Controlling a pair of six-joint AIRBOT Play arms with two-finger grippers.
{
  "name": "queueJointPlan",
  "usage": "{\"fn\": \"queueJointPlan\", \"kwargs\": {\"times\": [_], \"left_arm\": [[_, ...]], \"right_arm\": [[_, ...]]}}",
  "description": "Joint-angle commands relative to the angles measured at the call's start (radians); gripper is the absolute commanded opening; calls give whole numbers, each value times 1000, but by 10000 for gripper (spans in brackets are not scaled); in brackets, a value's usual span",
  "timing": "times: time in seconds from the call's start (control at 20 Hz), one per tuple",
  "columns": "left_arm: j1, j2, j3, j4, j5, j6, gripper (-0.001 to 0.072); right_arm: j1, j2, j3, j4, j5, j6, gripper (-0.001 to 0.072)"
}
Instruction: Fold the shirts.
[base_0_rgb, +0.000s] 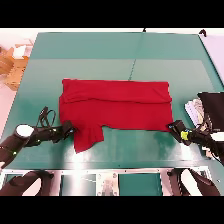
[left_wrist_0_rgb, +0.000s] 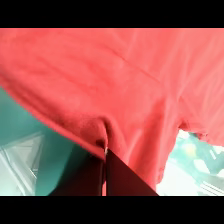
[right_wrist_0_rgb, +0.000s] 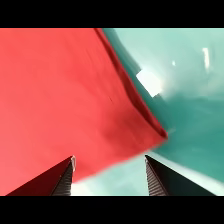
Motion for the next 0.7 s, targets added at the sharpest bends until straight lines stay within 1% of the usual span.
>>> {"fn": "queueJointPlan", "kwargs": {"times": [0.0, 0.15, 0.2, 0.25, 0.3, 0.35, 0.45, 0.55, 0.65], "left_arm": [[-1, 1, 5, -3, -7, 6, 24], [-1, 1, 5, -3, -20, 6, 24], [-1, 1, 5, -3, -26, 6, 24], [-1, 1, 6, -2, -34, 6, 24], [-1, 1, 11, 5, -50, 7, 24], [-1, 1, 24, 27, -72, 6, 24], [-1, 1, 74, 90, -146, 2, 22], [-1, 1, 135, 164, -230, -34, 22], [-1, 1, 166, 227, -318, -78, 22]], "right_arm": [[27, -90, -14, 113, -119, -3, 511], [82, -219, -13, 171, -134, -3, 508], [89, -241, -13, 168, -134, -4, 466], [89, -246, -13, 161, -122, -8, 310], [88, -243, -13, 158, -110, -35, 110], [88, -239, -10, 158, -88, -54, 43], [88, -229, 6, 127, -47, -56, 16], [87, -212, 41, 50, 8, -51, 16], [87, -188, 81, -44, 62, -2, 15]]}}
